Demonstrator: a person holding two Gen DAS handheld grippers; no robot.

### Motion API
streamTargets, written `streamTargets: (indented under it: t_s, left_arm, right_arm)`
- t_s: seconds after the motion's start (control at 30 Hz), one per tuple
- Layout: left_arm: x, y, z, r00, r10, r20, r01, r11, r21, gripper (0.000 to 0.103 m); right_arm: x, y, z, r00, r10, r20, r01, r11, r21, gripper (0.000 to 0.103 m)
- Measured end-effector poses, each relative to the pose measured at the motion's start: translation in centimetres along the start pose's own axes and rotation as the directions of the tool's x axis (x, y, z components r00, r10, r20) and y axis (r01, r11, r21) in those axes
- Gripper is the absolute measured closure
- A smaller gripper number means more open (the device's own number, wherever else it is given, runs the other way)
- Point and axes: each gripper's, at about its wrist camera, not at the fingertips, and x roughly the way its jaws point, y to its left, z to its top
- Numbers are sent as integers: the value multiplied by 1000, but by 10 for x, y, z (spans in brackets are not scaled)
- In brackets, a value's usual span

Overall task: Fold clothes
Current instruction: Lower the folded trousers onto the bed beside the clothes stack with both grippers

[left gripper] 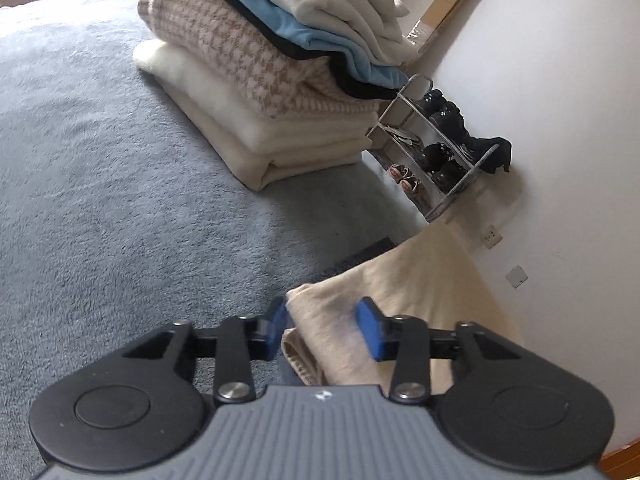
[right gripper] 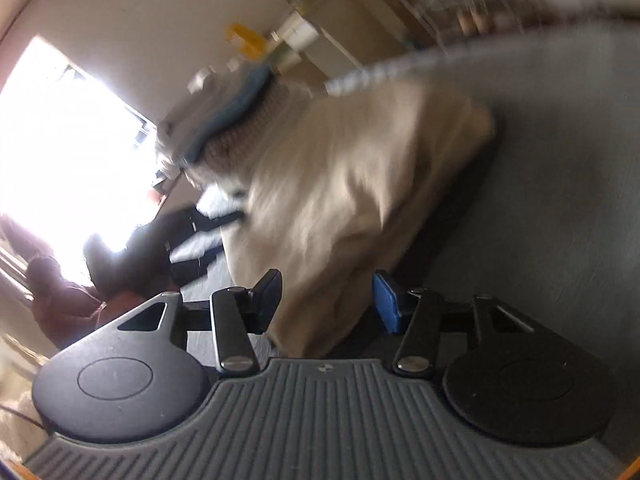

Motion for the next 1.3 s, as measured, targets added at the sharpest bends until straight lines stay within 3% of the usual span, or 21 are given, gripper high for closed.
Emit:
streamTargets:
  t_s: [0.03, 0.1, 0.17, 0.3, 0.43, 0.5, 0.57, 0.6, 0.67, 0.73, 0.8, 0.87, 0.93, 0.97, 1.03, 1.13, 1.2, 1.3]
  left_arm:
    - [1, -2, 0, 1000, 6, 3, -6, 1000, 15, 75]
    - [0, -7, 4, 1000, 9, 11, -9, 999, 32, 84]
    - [-3, -9, 11, 1000, 1, 15, -1, 999, 39, 91]
    - [-9, -7, 19, 999, 0, 34, -2, 998, 60, 91]
    - [1, 3, 6, 999, 43, 12, -44, 997, 63, 89]
    - [4, 8, 1, 999, 45, 10, -45, 998, 46, 85]
    - [0, 14, 2, 999, 49, 21, -50, 998, 35, 64]
    - [-4, 17, 5, 998, 55, 30, -56, 998, 30, 60]
    - [-18, 17, 9, 993, 79, 83, -82, 996, 40, 60]
    - [-36, 8, 13, 984, 71, 164, -89, 990, 105, 60]
    - [-48, -11, 12, 978, 22, 209, -68, 975, 213, 60]
    - [-52, -36, 5, 975, -41, 217, -37, 939, 343, 60]
    - [-42, -57, -8, 982, -90, 164, 7, 892, 451, 59]
    - [-33, -61, -14, 989, -69, 132, -2, 881, 473, 60]
    - [-9, -64, -26, 998, 12, 68, -44, 870, 491, 61]
    - [6, -57, -36, 996, 59, 68, -85, 864, 496, 62]
    - [5, -57, -37, 996, 52, 76, -84, 848, 524, 62]
    - [4, -57, -35, 997, 46, 68, -77, 829, 555, 61]
  right_arm:
    - [8, -1, -3, 1000, 20, -22, -20, 1000, 17, 56]
    - [20, -1, -5, 998, 48, -42, -46, 997, 61, 85]
    - [19, 8, -2, 997, 69, -20, -68, 996, 59, 89]
    - [9, 31, 1, 993, 116, 17, -116, 993, 16, 89]
    - [30, 11, -16, 995, 94, -34, -91, 993, 77, 90]
    - [21, 6, -20, 996, 87, -19, -86, 994, 71, 90]
    - [9, 2, -23, 996, 85, 0, -84, 994, 63, 85]
    - [4, 0, -24, 996, 83, 10, -84, 995, 59, 76]
    - [-8, -5, -27, 996, 81, 29, -82, 995, 50, 71]
    - [-30, 13, -23, 996, 39, 77, -32, 996, -85, 71]
    - [-46, 42, -19, 985, -20, 170, 65, 963, -261, 71]
    - [-53, 74, -17, 960, -59, 273, 177, 885, -430, 71]
    - [-46, 89, -16, 939, -66, 338, 241, 827, -509, 72]
    - [-40, 91, -15, 930, -71, 359, 265, 806, -528, 73]
    - [-16, 76, -13, 930, -137, 340, 308, 794, -525, 73]
    - [32, 29, -14, 949, -252, 187, 309, 855, -417, 73]
    - [25, 23, -13, 954, -222, 199, 286, 870, -402, 74]
    - [10, 38, 0, 948, -200, 249, 292, 858, -422, 75]
